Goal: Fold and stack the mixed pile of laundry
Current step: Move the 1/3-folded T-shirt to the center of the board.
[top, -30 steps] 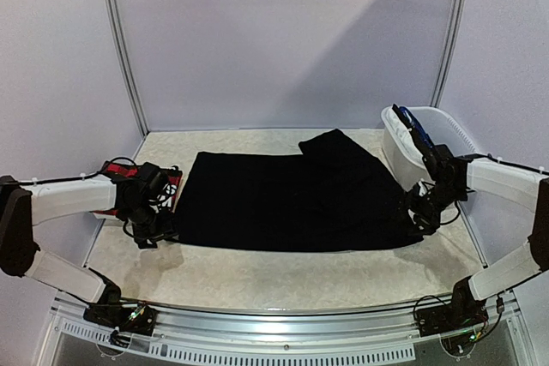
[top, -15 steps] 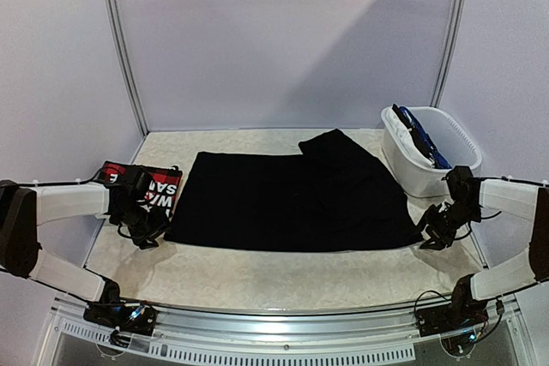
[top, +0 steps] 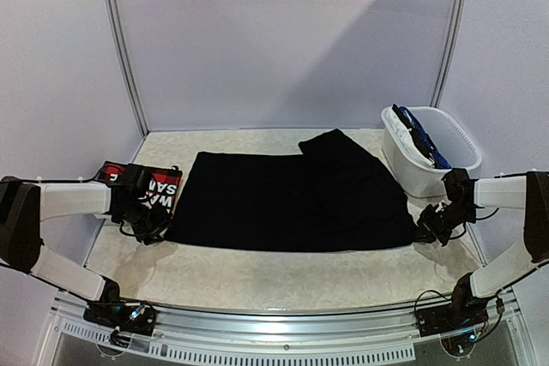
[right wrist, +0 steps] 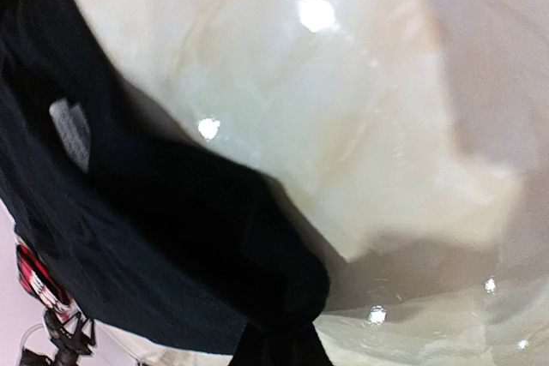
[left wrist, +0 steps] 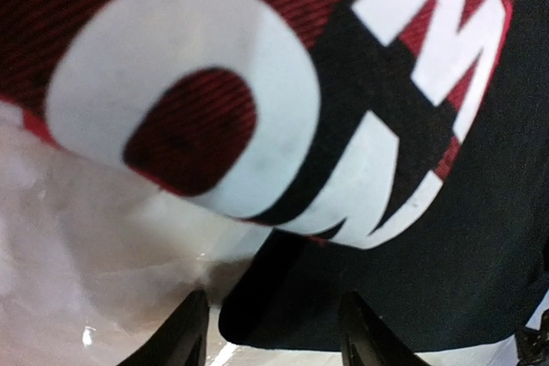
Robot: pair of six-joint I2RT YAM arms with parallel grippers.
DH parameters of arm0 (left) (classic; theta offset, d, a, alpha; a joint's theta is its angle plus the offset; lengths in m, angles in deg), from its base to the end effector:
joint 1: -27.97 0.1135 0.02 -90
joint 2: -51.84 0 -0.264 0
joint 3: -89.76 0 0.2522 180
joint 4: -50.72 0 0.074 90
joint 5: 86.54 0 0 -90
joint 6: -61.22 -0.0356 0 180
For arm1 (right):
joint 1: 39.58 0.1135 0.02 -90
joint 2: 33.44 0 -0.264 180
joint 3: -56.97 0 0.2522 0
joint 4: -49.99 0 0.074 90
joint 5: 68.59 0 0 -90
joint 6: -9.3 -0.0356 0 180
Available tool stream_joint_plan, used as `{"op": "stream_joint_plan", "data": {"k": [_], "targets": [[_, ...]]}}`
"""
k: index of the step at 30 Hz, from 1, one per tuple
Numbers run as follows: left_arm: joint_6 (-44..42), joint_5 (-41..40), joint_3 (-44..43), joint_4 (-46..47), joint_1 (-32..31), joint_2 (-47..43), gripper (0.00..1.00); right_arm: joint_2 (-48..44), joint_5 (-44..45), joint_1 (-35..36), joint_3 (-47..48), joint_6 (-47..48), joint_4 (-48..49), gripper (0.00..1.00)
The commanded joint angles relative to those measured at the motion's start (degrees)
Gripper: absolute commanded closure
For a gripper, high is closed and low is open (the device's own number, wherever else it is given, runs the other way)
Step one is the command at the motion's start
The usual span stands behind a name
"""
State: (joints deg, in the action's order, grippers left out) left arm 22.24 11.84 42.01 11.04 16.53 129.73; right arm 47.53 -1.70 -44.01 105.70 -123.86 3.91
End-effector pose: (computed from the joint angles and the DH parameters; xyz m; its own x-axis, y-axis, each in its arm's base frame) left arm 0.2150 -0.0488 0.1425 -0.7695 -0.6289 -0.1107 -0.5607 0.7484 -0.3542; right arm 0.2139 -0.0026 0.1352 -0.7178 0.6866 0.1153 0.6619 0.6216 0.4189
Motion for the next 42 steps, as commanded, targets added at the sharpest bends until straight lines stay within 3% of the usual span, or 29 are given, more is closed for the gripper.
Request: {"op": "stream_joint_plan", "data": {"k": [1,3,8,16,30,42], "targets": [[-0.5,0.6,1.3,0.3,0.5,2.9,0.53,0.7,1.9,-0.3,0.3,1.2,-0.1,1.0],[-0.5,0.8,1.3,0.5,0.5,3.3,0.63,0.8,2.1,-0.3,0.8,1.4,-0.8,1.0],[-0.3,1.7,1.5,0.8,0.1,3.4,1.0,0.5,3.5,-0.3,2.5,1.7,-3.6,1.0],[0.4,-1.1,1.7,-7.2,-2.3,-1.0,1.0,-3.0,7.6,-0.4,2.6,-0.1,-12.2,1.0],[12.5,-5.4,5.0,-25.4,-11.0,-17.5,1.0,-13.1,13.1,-0.4,1.2,-3.8,-26.5,1.0],[19.4,-4.6,10.1,-28.6,-15.6,-26.5,1.0,-18.2,14.9,-0.4,-0.8,-4.4,-30.8,1.0]]}}
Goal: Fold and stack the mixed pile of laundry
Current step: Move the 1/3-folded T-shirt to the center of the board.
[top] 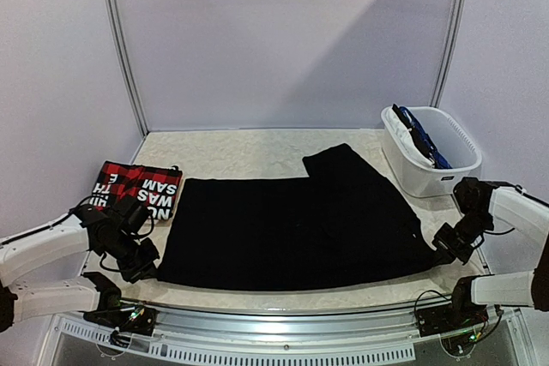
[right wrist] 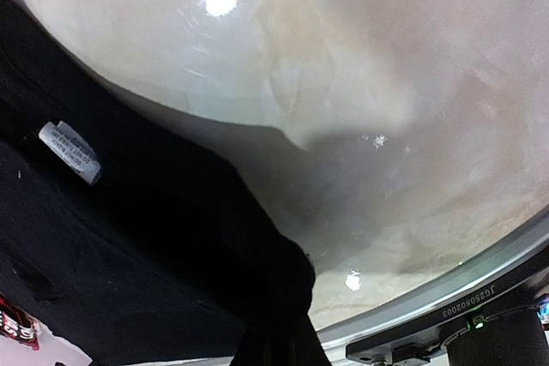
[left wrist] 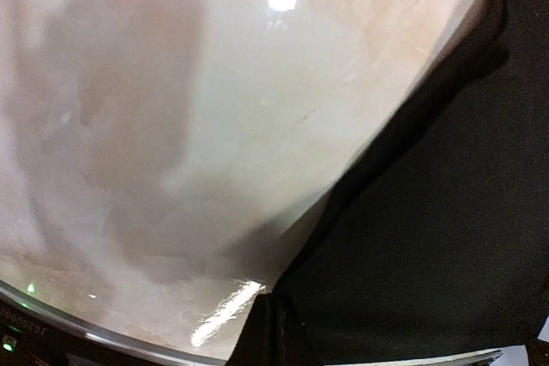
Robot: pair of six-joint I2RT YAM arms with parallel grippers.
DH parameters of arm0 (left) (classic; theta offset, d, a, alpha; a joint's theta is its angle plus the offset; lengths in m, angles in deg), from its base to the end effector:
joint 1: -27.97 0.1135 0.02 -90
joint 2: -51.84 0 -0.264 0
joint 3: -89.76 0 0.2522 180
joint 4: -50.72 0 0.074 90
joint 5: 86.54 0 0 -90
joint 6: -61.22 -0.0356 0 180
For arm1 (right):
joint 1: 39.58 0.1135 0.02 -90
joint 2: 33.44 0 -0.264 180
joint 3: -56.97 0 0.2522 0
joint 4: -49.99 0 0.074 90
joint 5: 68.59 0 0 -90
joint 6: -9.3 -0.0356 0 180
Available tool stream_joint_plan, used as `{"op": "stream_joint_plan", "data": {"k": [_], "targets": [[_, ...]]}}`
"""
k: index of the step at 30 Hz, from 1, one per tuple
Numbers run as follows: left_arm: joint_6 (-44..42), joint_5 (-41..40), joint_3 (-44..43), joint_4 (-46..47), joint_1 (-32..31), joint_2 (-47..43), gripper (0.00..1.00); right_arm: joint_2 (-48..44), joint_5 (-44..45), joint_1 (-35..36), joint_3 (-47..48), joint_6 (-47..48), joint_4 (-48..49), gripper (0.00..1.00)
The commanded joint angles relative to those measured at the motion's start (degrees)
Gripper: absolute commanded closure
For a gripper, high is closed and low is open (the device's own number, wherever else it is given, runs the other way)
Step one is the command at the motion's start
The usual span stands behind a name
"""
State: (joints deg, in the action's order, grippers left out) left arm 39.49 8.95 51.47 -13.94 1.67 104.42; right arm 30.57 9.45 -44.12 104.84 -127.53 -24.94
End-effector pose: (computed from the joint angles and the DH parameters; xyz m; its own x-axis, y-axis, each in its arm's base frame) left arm 0.1105 -0.0584 0.1535 -0.7507 -0.6604 0.0163 -0.6480 0.7313 -0.2128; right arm 0.1447 -0.0041 0.1719 -0.6226 0.7652 0.1639 0.7825 0.6093 0.1281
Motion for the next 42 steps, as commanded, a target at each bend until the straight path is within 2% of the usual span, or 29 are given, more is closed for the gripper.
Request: {"op": "stream_joint_plan", "data": {"k": [1,5,11,16,25,28,33,38,42], "targets": [[2.0,-1.7,0.4,-3.8,-0.7,-1.1,0.99,-1.2,3.6,-0.3,0.0,-0.6,-1.9,0.97],[1.2,-3.1,-1.4,-6.5,-0.8,-0.7,0.94,-1.7,3.9,-0.3,0.4,-0.2,-2.0,0.76],[1.1,-6.7,-3.8,-9.5,-0.9,-5.2,0.75,-4.0,6.2,-0.3,4.2,0.6,-4.4,0.38],[0.5,-9.5,-5.8,-12.3,-0.9,-6.8,0.59,-4.6,7.4,-0.3,9.7,3.2,-5.8,0.25],[-5.6,-16.3,-13.3,-13.6,-0.8,-8.7,0.27,-5.0,7.3,0.6,24.3,12.0,-5.9,0.19],[-7.8,-18.2,-16.0,-13.8,-0.8,-7.8,0.21,-4.1,8.5,3.9,30.3,14.2,-4.4,0.18],[-13.7,-21.2,-21.9,-13.4,-0.8,-4.1,0.02,-1.1,10.2,10.5,38.8,16.9,-0.6,0.16],[-21.3,-23.9,-31.0,-12.2,-0.8,2.6,0.0,5.6,8.2,14.1,46.1,21.7,5.0,0.16],[-26.8,-22.9,-36.7,-9.2,-0.8,7.9,0.01,13.5,5.4,15.8,53.0,25.6,7.7,0.16]]}}
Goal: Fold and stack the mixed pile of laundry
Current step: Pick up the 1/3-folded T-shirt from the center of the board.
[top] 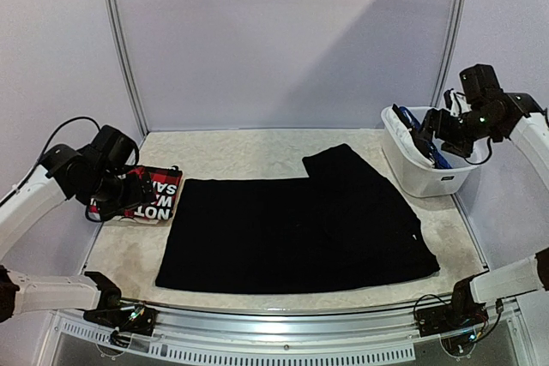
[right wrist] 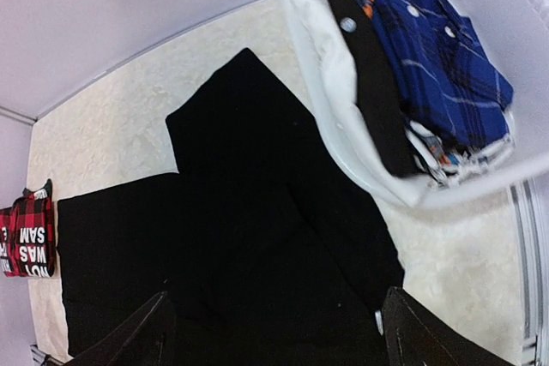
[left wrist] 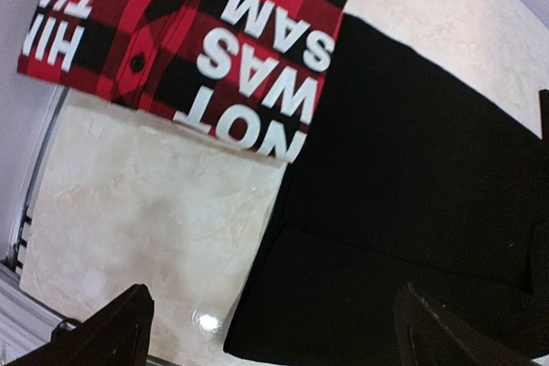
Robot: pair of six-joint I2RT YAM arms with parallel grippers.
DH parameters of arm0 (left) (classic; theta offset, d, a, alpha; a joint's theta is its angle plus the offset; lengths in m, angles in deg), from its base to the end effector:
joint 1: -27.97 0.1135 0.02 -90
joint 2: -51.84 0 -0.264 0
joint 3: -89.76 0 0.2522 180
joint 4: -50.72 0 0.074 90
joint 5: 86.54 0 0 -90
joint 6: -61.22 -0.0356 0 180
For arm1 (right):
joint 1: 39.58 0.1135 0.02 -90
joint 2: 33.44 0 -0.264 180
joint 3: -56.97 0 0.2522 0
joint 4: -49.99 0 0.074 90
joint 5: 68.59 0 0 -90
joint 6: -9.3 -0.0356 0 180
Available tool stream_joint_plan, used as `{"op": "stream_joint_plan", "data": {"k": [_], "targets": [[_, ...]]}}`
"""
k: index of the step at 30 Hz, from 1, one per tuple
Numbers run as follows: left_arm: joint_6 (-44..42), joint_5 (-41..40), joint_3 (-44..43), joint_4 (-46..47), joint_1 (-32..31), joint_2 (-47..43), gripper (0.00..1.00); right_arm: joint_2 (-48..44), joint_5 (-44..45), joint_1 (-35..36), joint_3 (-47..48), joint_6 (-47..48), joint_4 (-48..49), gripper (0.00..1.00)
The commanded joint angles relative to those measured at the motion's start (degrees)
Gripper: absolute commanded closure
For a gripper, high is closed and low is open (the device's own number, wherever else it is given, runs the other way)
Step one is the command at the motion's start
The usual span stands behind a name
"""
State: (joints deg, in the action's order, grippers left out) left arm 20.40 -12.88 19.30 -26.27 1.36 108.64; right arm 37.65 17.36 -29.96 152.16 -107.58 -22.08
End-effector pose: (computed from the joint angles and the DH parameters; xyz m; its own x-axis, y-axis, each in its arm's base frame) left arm 0.1556 -0.0668 0.2973 -0.7621 -0.4304 -0.4837 -0.3975 0.9007 -0.1753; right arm 0.2342 0.0422 0.3849 -0.7497 0.3304 -0.5735 0.1408 0.9263 0.3495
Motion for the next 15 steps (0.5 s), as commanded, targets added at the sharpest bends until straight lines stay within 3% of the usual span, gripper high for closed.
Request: {"op": "stream_joint_plan", "data": {"k": [1,15], "targets": [[-8.5,-0.7,-6.0,3.8,-0.5,4.9,0.01,9.5,-2.6,2.2,7.5,6.5,4.9,0.16],[-12.1,8.4,-12.9,10.5,-0.6,16.0,0.11,43.7,-7.0,7.1,37.6,16.2,1.8,0.2]]}}
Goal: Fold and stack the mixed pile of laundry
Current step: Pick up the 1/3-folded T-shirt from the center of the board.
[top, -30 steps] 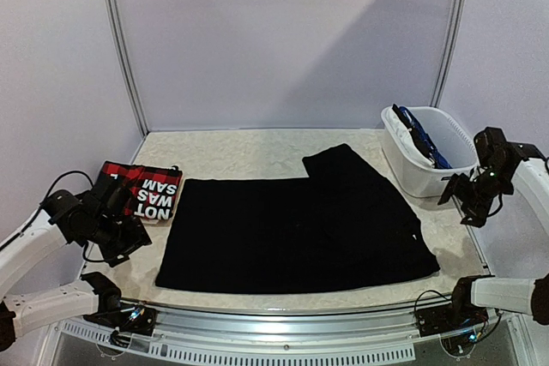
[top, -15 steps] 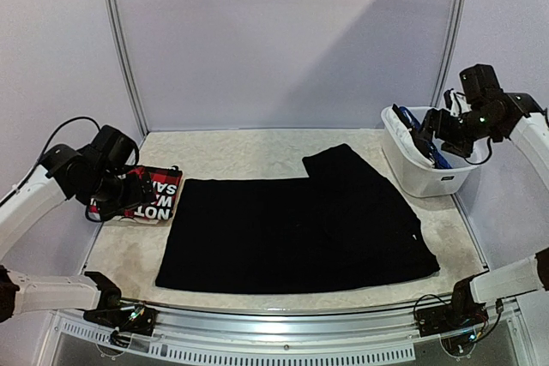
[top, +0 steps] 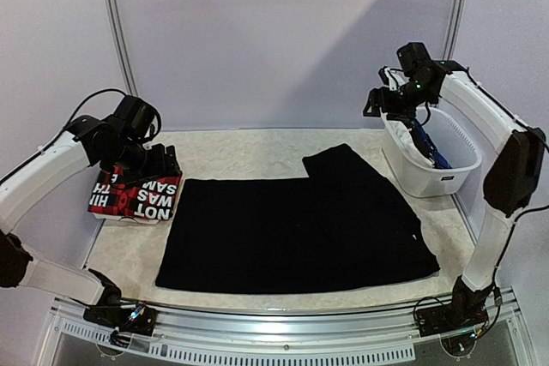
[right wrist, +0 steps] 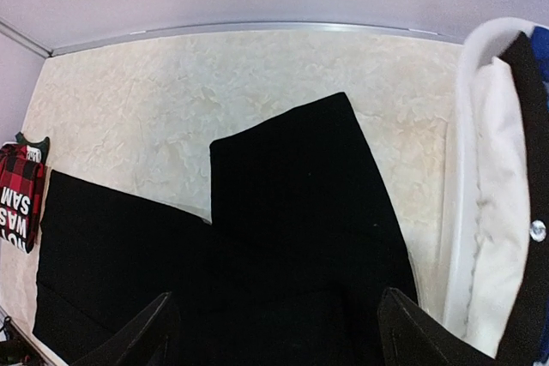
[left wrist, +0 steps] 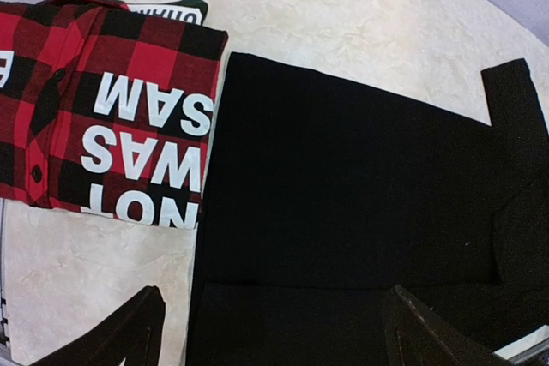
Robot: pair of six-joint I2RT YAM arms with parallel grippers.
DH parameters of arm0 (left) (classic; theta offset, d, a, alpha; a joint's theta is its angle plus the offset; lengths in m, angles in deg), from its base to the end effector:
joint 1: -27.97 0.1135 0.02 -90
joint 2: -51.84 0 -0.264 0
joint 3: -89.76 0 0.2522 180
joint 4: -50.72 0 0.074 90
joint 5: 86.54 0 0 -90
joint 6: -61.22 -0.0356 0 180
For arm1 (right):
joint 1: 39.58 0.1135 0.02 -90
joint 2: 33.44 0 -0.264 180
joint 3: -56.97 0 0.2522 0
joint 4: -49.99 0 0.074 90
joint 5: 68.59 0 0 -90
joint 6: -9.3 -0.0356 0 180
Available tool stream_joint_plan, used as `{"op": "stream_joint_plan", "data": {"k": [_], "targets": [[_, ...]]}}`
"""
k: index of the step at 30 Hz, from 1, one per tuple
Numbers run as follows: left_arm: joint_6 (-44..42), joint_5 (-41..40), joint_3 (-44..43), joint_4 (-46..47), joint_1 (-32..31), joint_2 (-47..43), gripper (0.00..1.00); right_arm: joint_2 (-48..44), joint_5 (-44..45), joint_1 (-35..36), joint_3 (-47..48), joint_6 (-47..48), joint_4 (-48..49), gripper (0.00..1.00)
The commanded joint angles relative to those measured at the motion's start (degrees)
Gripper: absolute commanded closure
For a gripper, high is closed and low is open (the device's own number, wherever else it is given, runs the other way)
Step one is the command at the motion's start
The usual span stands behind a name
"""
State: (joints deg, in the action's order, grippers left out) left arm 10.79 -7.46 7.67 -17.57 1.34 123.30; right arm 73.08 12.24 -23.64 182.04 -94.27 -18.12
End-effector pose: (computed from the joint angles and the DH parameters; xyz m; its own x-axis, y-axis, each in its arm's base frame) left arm 0.2195 -0.1025 0.3183 -0.8048 -0.2961 -0.5143 -0.2117 0.9529 -0.2174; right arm 0.3878 0.1167 0.3638 -0.7983 0.0129 -0.6021 -0.1885 0.9442 0.2701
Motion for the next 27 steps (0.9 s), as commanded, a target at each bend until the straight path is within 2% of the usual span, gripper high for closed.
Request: {"op": "stream_joint_plan", "data": {"k": [1,6,12,20,27], "targets": [[-2.8,3.1,-1.3,2.0,-0.6,1.7,0.11,10.3,-1.9,0.9,10.0,3.1,-2.9,0.2],[-3.2,4.6,-1.5,2.3,-0.6,4.1,0.12,21.2,-1.8,1.0,18.9,4.3,-3.6,0.23],[-2.7,6.8,-2.4,2.7,-0.7,7.4,0.14,30.0,-2.9,1.1,23.0,4.6,1.4,0.25],[-3.0,9.5,-5.6,2.3,-0.7,12.8,0.15,37.5,-2.2,1.0,25.5,1.8,13.3,0.29],[-3.1,10.5,-8.8,1.6,-0.7,17.0,0.16,44.1,-1.6,-0.1,28.7,-3.8,19.9,0.35]]}}
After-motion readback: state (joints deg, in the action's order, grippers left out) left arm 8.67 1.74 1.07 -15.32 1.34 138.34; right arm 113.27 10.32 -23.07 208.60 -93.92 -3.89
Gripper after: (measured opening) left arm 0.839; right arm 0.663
